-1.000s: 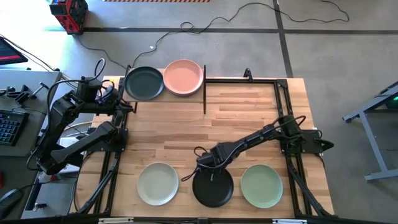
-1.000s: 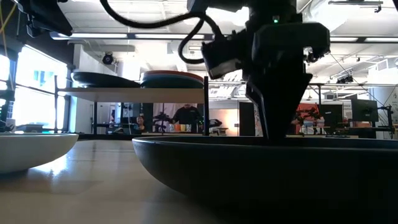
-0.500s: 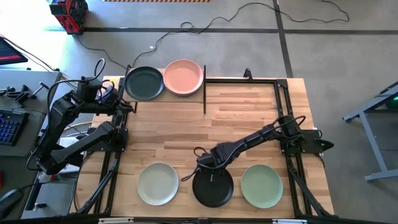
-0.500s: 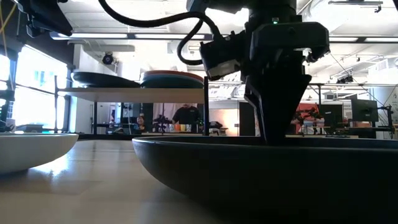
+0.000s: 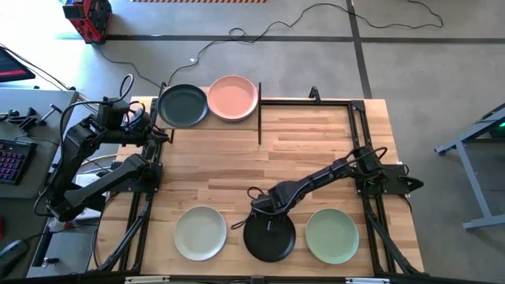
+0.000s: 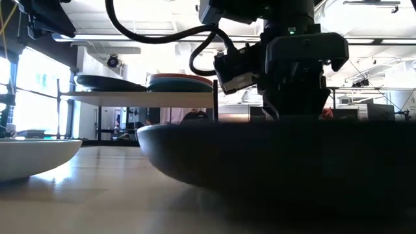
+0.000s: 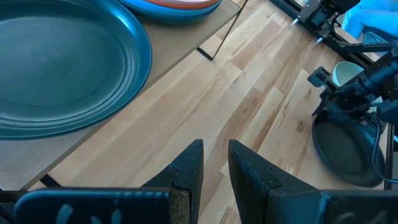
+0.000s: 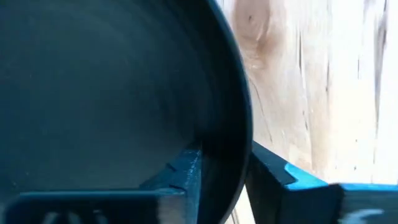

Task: Place and stack plates onto a shelf
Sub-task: Stack the black plate on top of the dark blue plate on the shelf

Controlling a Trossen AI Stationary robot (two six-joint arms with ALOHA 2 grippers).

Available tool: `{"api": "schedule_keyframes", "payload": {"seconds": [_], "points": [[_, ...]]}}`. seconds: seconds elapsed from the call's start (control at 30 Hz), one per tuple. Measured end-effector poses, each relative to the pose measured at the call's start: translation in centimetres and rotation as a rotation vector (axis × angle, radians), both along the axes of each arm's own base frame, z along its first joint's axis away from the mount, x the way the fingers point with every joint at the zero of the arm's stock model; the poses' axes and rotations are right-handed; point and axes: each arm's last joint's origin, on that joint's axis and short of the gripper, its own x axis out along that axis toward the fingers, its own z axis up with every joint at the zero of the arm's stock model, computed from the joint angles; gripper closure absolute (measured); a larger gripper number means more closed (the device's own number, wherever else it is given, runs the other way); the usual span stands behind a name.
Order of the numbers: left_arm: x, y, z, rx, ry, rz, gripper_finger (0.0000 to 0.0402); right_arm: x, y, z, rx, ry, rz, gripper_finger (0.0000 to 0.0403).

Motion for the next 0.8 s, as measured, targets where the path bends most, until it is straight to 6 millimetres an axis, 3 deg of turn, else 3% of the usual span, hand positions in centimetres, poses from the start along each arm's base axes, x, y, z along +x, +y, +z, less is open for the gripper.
{"api": "schedule_keyframes", "payload": {"seconds": [0.17,0.37,0.8], "points": [[0.0,0.0,0.0,0.000,0.000,0.000,0.0337,0.1,0.0,0.2,0.034,0.002,-0.017,0.0392],[0.0,0.0,0.0,-0.001,0.001,0.000,0.0337,0.1,0.2,0.3,0.068,0.015,-0.054,0.0398],[0.0,0.0,0.0,-0.001,0.003,0.003,0.0337,1.4,0.4,3.0,0.009,-0.058,-0.074,0.0403]]}}
